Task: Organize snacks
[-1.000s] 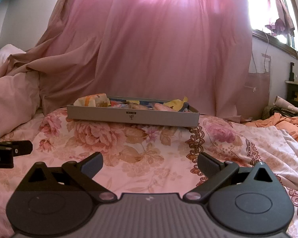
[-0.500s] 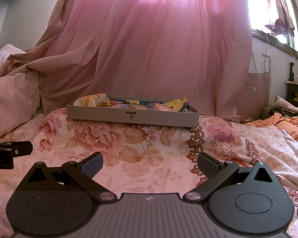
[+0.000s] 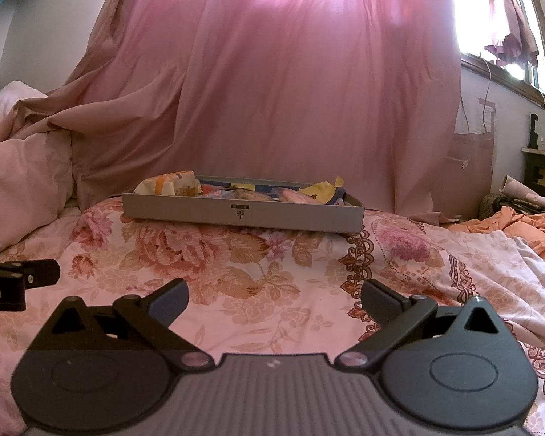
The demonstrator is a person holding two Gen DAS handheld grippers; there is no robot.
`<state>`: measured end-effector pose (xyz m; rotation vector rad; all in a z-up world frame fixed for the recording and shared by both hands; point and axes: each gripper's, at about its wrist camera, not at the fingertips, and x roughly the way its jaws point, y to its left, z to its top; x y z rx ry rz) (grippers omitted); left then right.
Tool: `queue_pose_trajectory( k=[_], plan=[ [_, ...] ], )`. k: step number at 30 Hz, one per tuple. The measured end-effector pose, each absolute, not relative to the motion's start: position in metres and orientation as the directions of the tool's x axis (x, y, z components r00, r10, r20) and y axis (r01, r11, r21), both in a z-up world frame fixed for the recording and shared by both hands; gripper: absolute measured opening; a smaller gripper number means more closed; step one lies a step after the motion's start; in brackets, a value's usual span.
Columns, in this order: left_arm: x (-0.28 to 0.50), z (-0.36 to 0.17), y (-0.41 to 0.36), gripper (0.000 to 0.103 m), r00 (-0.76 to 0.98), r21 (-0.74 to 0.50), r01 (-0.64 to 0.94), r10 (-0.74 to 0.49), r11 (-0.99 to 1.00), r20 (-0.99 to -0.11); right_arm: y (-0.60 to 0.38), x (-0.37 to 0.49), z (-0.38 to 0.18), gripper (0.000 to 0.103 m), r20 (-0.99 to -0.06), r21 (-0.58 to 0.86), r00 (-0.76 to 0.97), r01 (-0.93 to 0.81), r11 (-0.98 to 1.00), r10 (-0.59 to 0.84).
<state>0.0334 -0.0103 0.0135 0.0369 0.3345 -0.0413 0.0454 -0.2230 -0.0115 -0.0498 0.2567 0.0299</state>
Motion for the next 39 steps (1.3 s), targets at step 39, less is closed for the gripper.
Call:
queue_pose_trajectory(
  k=[39],
  plan=[
    [0.0332,0.0141,-0.0107,0.102,0.941,0.002,0.031,-0.028,1.000,-0.338,-0.2226,0.0451,-0.0111,0.103,-0.254,-0.047,0.967,-0.035,0.998,0.022]
  ],
)
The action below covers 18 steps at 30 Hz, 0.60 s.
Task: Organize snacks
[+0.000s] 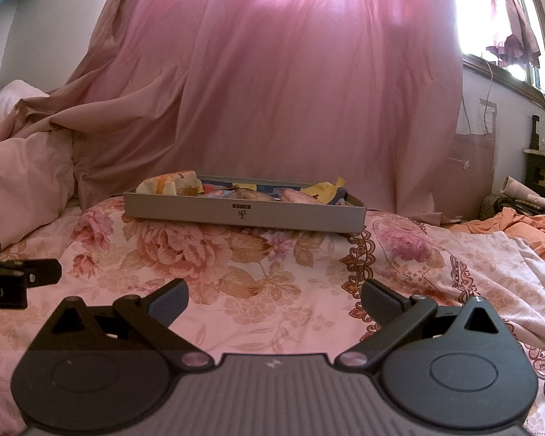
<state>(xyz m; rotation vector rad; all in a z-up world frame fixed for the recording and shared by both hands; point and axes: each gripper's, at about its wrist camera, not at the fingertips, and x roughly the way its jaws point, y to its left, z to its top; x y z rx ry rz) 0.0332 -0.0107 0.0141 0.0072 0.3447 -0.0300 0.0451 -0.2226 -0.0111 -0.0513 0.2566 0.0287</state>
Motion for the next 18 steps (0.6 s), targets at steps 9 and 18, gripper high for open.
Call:
queue_pose_trajectory(
  k=[9,18],
  plan=[
    [0.0336,0.0134,-0.0130,0.102,0.933,0.007,0.025,-0.021,1.000,-0.360,-0.2226,0.0453,-0.0109,0.103,-0.255,-0.048,0.967,-0.035,0.998,0.022],
    [0.0348,0.0130,-0.0131,0.102,0.933,0.013,0.016,-0.010,1.000,-0.360,-0.2227,0.0438,-0.0110,0.103,-0.257,-0.053,0.966,-0.041,0.998,0.026]
  ],
)
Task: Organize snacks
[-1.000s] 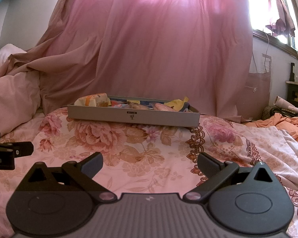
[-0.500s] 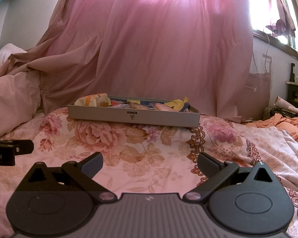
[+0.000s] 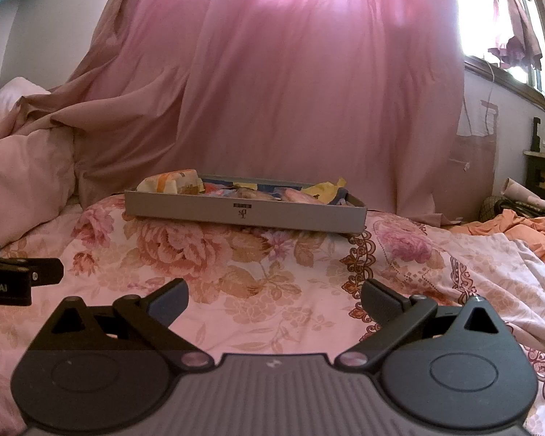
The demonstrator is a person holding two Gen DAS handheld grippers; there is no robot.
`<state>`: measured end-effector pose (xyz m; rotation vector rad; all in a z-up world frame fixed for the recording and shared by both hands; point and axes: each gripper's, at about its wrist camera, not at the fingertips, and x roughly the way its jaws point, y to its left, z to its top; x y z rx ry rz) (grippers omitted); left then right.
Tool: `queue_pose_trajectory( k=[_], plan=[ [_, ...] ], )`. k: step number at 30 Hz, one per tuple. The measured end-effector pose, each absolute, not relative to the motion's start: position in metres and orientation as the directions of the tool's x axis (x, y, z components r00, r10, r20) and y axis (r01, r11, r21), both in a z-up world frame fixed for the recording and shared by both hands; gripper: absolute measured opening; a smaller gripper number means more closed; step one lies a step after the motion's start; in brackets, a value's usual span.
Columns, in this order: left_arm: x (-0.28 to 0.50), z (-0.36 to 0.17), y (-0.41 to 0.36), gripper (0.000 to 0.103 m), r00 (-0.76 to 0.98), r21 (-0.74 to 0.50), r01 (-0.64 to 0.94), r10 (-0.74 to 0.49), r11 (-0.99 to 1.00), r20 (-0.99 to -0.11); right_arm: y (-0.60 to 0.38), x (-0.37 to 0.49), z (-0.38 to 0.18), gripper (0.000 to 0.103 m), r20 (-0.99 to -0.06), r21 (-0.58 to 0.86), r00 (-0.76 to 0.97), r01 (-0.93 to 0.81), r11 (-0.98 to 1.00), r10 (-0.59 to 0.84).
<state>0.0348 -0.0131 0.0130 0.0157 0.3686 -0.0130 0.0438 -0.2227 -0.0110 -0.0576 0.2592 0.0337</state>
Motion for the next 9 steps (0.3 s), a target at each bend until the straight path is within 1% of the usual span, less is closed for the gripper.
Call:
queue_pose_trajectory(
  k=[9],
  plan=[
    [0.0337,0.0135,-0.0133,0.102,0.937,0.024,0.009,0.000,1.000,-0.348,-0.2232,0.0432,-0.0113,0.103,-0.255,-0.054,0.967,-0.042,0.998,0.027]
  ],
)
